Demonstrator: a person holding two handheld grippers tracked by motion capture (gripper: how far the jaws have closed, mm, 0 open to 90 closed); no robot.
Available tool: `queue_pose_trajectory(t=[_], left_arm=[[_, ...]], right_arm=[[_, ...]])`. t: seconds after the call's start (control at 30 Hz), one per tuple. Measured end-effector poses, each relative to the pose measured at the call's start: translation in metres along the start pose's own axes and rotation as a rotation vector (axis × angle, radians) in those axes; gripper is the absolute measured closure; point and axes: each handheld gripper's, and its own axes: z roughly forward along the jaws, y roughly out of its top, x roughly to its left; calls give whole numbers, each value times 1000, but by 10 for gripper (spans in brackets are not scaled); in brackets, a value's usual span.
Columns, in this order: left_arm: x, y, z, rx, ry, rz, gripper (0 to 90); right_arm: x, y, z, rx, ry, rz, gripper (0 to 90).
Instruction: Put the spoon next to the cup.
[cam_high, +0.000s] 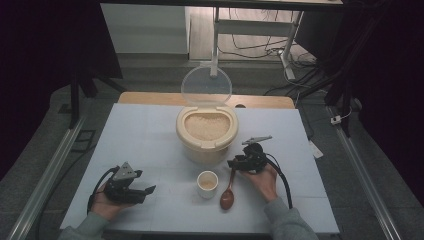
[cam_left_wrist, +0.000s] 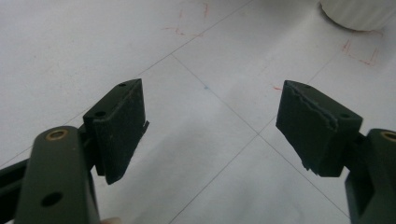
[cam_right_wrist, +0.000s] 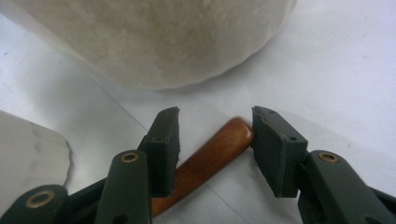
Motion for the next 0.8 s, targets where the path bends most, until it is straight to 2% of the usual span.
queue_pose_trajectory(t=[0.17, 0.33, 0.7, 0.8], left_arm=[[0, 0, -1, -3, 0, -1, 233], [0, 0, -1, -6, 1, -4, 233], [0, 0, -2, -12, -1, -12, 230], [0, 0, -2, -15, 0, -16, 230]], right_arm=[[-3, 1, -13, -62, -32, 0, 477], [-3, -5, -30, -96, -27, -33, 477], [-4, -41, -76, -176, 10, -90, 466], [-5, -52, -87, -181, 17, -110, 467]])
